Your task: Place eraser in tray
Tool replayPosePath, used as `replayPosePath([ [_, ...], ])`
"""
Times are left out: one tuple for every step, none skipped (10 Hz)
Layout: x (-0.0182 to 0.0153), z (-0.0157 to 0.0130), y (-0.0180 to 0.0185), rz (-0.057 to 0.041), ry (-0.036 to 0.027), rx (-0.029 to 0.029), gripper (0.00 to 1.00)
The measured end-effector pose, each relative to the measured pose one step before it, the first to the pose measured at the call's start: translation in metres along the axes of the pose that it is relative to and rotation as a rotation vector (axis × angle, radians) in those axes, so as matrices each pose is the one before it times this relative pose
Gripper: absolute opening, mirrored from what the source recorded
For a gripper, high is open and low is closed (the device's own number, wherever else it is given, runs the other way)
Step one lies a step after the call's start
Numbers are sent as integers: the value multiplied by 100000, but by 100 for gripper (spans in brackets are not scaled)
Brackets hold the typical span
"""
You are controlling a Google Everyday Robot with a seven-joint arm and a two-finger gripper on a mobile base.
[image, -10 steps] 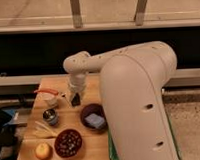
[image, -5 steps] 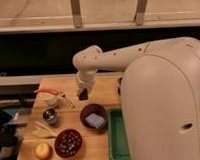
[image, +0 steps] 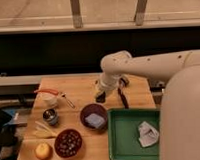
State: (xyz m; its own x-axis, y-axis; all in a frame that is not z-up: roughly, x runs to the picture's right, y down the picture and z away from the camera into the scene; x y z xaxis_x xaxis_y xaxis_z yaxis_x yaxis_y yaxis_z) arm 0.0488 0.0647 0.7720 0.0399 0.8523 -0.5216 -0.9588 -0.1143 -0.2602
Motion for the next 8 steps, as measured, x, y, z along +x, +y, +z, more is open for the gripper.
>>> replayPosePath([
  [725, -210, -2011, 4021, -1192, -4352, 0],
  [653, -96, -1838, 3960, -1027, -3840, 0],
  [535, -55, -1480, 3452, -682, -2956, 0],
  [722, 256, -1567, 4123, -461, -3505, 0],
  [435, 144, -684, 1927, -39, -1333, 0],
  [580, 368, -312, 1256, 488, -709, 0],
  [898, 759, -373, 877, 1584, -143, 0],
  [941, 801, -256, 1148, 1977, 231, 0],
])
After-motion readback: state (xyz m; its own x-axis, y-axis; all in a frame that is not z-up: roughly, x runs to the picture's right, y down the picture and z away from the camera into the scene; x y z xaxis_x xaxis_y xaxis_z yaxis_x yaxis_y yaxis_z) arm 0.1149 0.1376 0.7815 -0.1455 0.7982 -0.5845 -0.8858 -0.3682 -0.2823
